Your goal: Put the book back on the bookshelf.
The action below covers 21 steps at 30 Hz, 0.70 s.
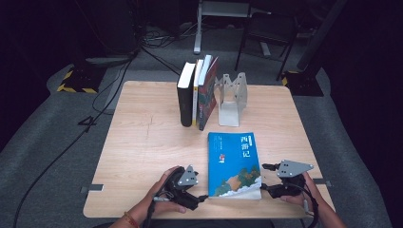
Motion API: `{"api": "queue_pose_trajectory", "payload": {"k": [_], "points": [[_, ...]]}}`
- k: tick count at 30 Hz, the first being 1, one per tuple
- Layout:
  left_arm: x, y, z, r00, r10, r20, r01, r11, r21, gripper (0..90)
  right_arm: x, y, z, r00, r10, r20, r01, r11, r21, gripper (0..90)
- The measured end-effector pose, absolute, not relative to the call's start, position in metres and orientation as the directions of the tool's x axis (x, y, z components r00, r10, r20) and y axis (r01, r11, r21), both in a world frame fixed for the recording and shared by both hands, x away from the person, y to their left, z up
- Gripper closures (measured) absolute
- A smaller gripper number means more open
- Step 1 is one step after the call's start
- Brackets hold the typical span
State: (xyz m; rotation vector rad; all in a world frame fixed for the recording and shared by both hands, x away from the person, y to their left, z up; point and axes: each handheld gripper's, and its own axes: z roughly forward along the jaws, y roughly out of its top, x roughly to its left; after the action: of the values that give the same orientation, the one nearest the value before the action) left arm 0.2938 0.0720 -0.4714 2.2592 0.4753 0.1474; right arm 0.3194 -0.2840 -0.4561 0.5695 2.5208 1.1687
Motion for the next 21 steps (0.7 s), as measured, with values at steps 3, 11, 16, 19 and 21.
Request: {"api": "queue_pose_trajectory", "payload": {"k": [3,11,16,19,21], "points": [[0.287,0.05,-0.466,0.939,0.342,-0.03,0.249,-0.619,0.745,16.2,0.319,-0.282,-0.454,-0.874,0.472,-0.114,0.217,0.589,0.779,29.8],[0.283,-0.001,-0.465,0.959,0.282,0.009,0.19,-0.671,0.717,18.3,0.32,-0.28,-0.45,-0.869,0.48,-0.116,0.207,0.567,0.797,29.7],[0.289,-0.018,-0.468,0.954,0.3,0.007,0.204,-0.666,0.718,20.1,0.322,-0.277,-0.447,-0.868,0.483,-0.116,0.201,0.555,0.807,29.5],[0.291,-0.029,-0.469,0.943,0.332,0.009,0.22,-0.647,0.73,20.4,0.323,-0.274,-0.445,-0.866,0.486,-0.118,0.197,0.549,0.812,29.5],[0.294,-0.035,-0.469,0.93,0.368,0.012,0.24,-0.632,0.737,21.2,0.323,-0.273,-0.445,-0.865,0.488,-0.122,0.195,0.548,0.813,29.5]]}}
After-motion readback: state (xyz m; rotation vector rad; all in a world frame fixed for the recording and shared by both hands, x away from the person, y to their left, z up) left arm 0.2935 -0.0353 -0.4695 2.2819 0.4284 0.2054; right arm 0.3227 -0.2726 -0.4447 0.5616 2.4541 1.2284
